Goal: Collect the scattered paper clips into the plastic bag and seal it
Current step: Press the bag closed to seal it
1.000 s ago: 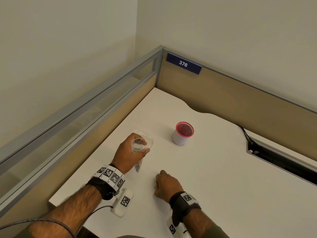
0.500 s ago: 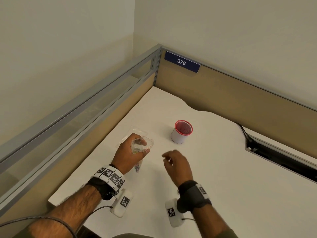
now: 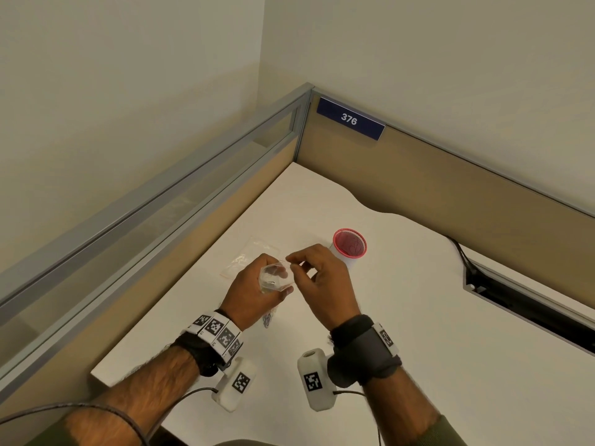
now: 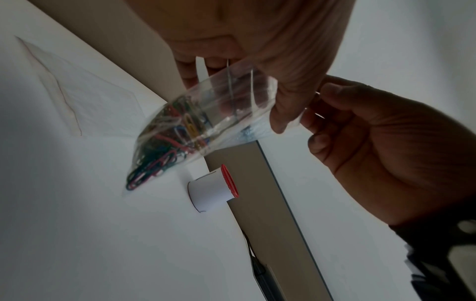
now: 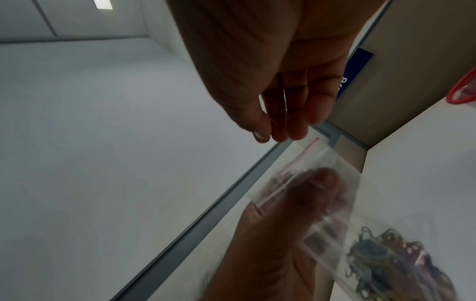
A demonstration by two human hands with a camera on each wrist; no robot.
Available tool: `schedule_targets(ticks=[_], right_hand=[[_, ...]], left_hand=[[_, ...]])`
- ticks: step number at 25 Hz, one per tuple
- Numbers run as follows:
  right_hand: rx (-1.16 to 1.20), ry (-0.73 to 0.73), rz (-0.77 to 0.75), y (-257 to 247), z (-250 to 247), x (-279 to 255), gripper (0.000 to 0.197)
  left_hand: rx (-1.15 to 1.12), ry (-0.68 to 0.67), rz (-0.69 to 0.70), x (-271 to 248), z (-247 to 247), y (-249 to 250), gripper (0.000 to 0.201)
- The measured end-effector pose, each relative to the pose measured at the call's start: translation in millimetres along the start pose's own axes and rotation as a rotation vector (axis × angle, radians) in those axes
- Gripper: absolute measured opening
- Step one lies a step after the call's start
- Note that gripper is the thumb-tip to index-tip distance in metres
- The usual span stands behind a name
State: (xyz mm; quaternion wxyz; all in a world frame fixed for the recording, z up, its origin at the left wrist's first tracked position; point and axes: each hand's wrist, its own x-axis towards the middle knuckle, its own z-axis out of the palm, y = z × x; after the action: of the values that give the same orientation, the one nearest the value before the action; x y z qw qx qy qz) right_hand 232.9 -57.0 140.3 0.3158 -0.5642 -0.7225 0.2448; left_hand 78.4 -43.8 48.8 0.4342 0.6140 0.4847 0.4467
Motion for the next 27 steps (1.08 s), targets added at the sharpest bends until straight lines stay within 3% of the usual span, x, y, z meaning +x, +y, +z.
schedule_targets(ticks=[2,6,9,13,16,19,21,23,26,27], right_hand=[[-0.029,-0.03,-0.006,3,-3,-5,0.013],[-0.282,-0.26,-0.006,3,6,-28,0.026],[-0.298,-0.215,-0.04,2,8,-41,0.014],[-0.293,-0.182,-0.073,-1,-2,-59,0.013],[-0.288,-0.223,-0.104,-5,-10,-74,0.015],[-0.316,-0.253,-0.124,-18,-15,-90,0.011],[-0.319,-0.248,-0.128,-24,-16,-98,0.009],[-0.323,-0.253,-0.13,-28,-17,-104,0.009],[-0.32,-0.243,-0.148,-35,-21,-113,0.01],[-0.324,-0.246,-0.151,-38,-22,-114,0.01]], left_hand=[[-0.009,-0.014,-0.015,-4,1,-3,0.034],[-0.051,-0.056,-0.046,-9,6,2,0.038],[-0.015,-0.075,-0.058,-20,11,8,0.038],[-0.001,-0.042,-0.044,-41,15,18,0.04],[-0.067,0.005,-0.113,-67,16,19,0.058],[-0.121,-0.039,-0.164,-91,3,16,0.08],[-0.22,-0.074,-0.174,-99,-7,13,0.083],[-0.271,-0.078,-0.199,-102,-17,13,0.07],[-0.157,-0.119,-0.177,-96,-23,17,0.025],[-0.138,-0.139,-0.163,-92,-23,19,0.024]])
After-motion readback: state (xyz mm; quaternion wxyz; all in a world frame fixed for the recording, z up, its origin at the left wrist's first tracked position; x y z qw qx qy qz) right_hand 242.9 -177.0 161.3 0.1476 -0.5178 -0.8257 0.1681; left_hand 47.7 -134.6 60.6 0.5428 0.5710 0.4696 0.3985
